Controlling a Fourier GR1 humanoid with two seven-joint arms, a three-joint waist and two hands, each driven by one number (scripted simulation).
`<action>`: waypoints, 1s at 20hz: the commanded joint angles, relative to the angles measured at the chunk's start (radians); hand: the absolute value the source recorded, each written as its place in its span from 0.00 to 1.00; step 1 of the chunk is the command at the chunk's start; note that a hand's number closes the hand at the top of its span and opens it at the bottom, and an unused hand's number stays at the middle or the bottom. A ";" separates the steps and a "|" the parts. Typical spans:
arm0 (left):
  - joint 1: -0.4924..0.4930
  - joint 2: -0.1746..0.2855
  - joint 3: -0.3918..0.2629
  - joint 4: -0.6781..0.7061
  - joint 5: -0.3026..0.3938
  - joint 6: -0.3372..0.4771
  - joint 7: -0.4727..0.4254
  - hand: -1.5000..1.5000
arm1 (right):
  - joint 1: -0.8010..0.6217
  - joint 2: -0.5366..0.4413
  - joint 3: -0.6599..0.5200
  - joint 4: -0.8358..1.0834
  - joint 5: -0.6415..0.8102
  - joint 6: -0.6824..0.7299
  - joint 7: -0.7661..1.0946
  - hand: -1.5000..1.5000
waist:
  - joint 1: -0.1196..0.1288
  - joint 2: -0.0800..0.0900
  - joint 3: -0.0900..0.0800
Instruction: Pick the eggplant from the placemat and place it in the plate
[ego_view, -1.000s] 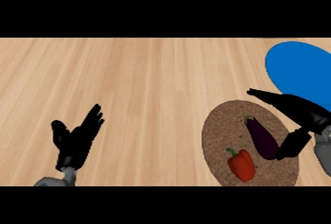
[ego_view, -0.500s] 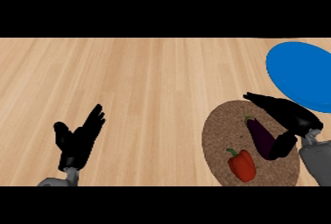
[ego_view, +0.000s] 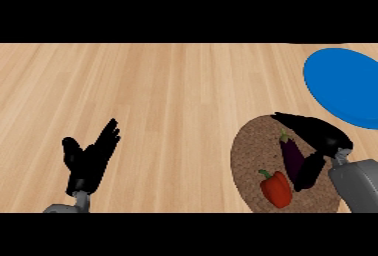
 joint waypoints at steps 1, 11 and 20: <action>0.038 -0.031 -0.013 0.030 -0.025 0.005 -0.037 0.50 | -0.036 -0.018 0.056 0.115 0.084 -0.014 -0.079 1.00 | 0.007 0.007 -0.001; 0.015 -0.049 0.024 0.014 -0.059 -0.013 0.001 0.50 | 0.060 -0.014 0.027 0.046 0.190 -0.153 -0.209 1.00 | -0.004 0.004 -0.001; 0.004 -0.037 0.011 -0.007 -0.038 -0.038 -0.013 0.50 | -0.261 0.107 -0.412 0.257 0.177 -0.390 0.524 1.00 | 0.054 0.048 -0.001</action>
